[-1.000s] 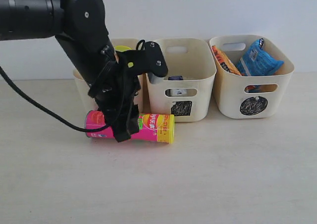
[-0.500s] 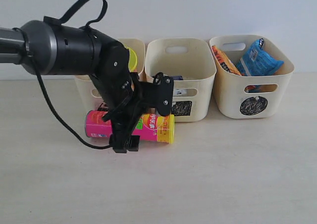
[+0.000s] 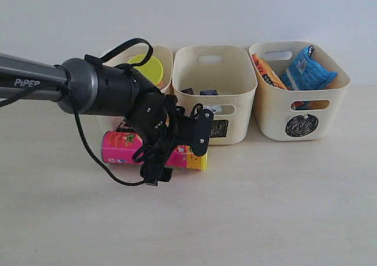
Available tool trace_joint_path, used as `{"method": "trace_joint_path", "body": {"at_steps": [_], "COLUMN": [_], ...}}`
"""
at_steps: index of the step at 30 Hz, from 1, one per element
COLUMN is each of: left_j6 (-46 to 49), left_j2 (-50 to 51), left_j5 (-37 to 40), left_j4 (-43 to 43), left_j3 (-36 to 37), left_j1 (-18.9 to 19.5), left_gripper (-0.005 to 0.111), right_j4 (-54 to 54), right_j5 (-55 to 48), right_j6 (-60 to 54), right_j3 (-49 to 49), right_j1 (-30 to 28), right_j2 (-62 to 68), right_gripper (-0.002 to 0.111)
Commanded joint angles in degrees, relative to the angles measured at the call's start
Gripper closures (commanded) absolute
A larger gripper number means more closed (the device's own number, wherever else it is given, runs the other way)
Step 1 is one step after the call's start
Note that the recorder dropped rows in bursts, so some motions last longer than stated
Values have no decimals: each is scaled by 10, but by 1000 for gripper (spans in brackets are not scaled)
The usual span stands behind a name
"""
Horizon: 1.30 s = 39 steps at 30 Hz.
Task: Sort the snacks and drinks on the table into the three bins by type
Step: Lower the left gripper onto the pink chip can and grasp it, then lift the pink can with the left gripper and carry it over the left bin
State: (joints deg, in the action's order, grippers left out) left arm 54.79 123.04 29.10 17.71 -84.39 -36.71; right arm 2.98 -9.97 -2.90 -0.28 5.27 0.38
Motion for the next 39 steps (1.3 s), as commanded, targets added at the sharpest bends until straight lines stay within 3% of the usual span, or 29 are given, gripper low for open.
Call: {"method": "trace_joint_path", "body": {"at_steps": [1,5,8,11,17,25,31,39], "left_j6": [-26,-29,-31,-31,-55,-106,-114,-125], "left_j2": [15,28,33,33,22,-33,-103,-222], "left_j5": [-31,-34,-34,-34,2,97,157,135], "left_j4": [33,41,42,42,40,34,-53,-135], "left_j3": [3,3,3,3,3,3,3,3], "left_j1": [-5,-5,-5,-5,-6,-28,-59,-45], "left_gripper": [16,16,24,45,101,102,102,102], "right_j4": [-1,-1,-1,-1,-1,-1,-1,-1], "right_j5": [5,5,5,5,5,6,6,6], "right_j6": [-1,-1,-1,-1,-1,-1,-1,-1], "right_j3": [3,3,3,3,3,3,3,3], "right_j1": [-2,-2,-2,-2,-2,-2,-2,-2], "right_j2": [-4,-4,-4,-4,-4,-4,-4,-4], "right_gripper": [108,108,108,108,108,108,108,108]}}
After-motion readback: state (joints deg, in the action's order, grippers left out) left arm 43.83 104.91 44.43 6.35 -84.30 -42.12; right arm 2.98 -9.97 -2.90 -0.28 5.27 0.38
